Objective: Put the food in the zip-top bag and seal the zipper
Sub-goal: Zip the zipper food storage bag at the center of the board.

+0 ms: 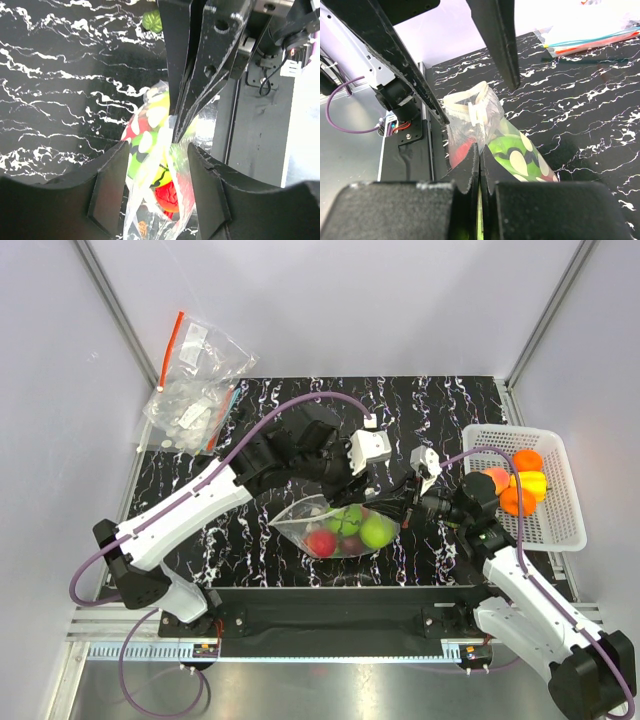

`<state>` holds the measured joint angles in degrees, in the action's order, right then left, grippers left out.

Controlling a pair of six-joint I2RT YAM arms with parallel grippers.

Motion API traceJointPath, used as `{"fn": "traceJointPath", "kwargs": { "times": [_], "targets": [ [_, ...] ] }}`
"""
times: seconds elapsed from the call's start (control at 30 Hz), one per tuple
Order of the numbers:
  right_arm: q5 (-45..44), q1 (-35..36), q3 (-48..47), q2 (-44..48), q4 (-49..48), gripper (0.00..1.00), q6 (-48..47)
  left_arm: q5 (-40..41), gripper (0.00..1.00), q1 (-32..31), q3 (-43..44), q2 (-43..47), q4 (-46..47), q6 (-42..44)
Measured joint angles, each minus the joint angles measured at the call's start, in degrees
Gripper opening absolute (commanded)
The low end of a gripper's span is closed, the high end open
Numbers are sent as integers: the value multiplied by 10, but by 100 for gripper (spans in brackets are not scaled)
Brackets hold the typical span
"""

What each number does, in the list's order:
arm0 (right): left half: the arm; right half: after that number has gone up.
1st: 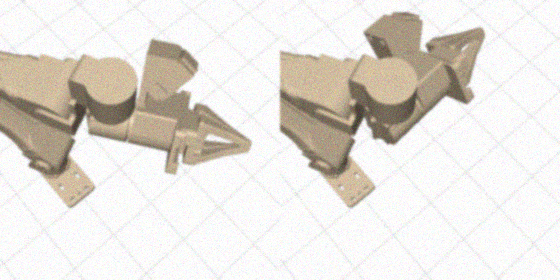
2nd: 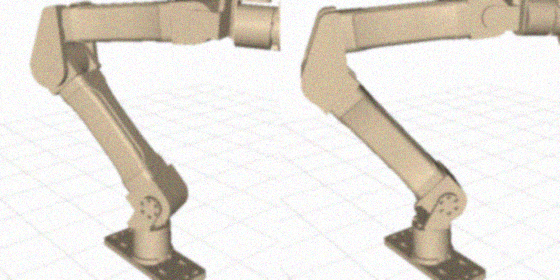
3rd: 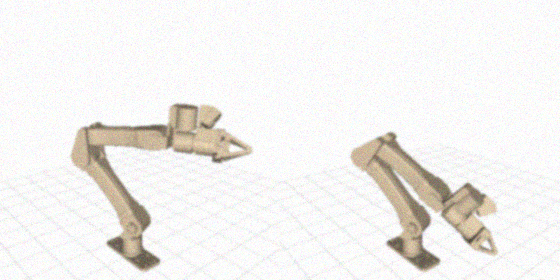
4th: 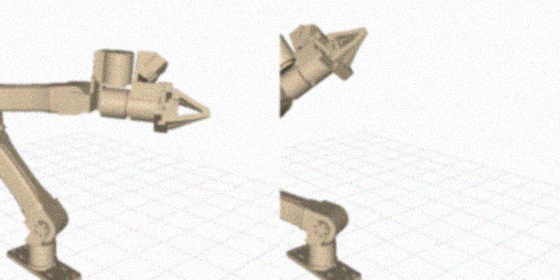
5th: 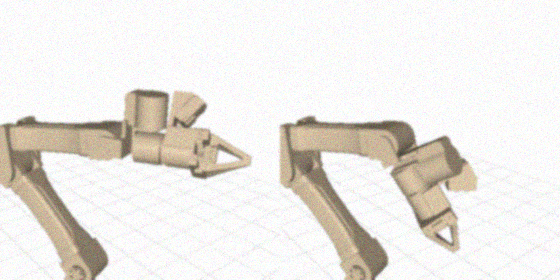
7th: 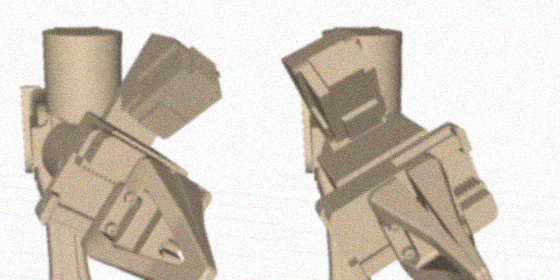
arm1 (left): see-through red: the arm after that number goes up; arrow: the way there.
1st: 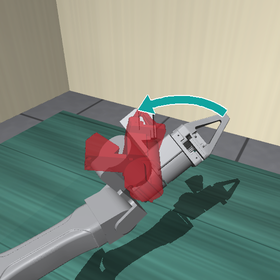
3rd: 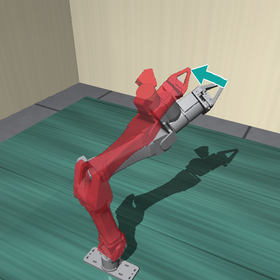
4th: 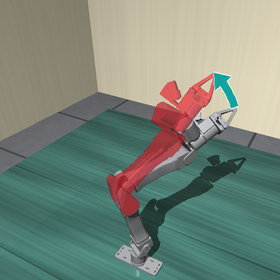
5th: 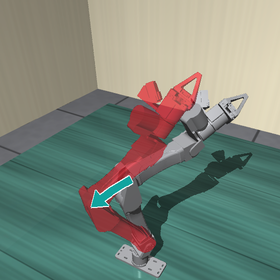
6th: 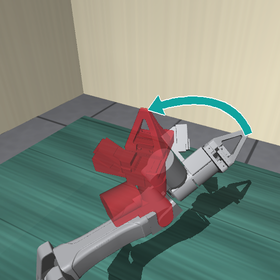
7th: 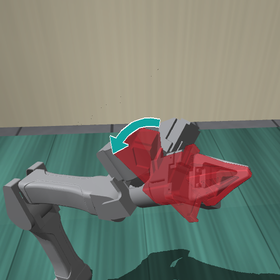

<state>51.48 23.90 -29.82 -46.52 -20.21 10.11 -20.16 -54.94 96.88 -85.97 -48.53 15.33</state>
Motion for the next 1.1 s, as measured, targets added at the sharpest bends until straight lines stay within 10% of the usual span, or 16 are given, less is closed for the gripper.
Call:
{"fn": "traceJointPath", "kwargs": {
  "times": [0.33, 0.63, 1.1],
  "targets": [
    [0, 0, 0, 0, 0, 0, 2, -2, 52, -2, 5, -7, 14, -2],
    [0, 0, 0, 0, 1, 0, 2, -8, 0, -3, 15, -39, 4, -3],
    [-81, 5, 33, 49, 9, 0, 21, -6, 0, -7, -32, -21, 40, -2]
  ]
}}
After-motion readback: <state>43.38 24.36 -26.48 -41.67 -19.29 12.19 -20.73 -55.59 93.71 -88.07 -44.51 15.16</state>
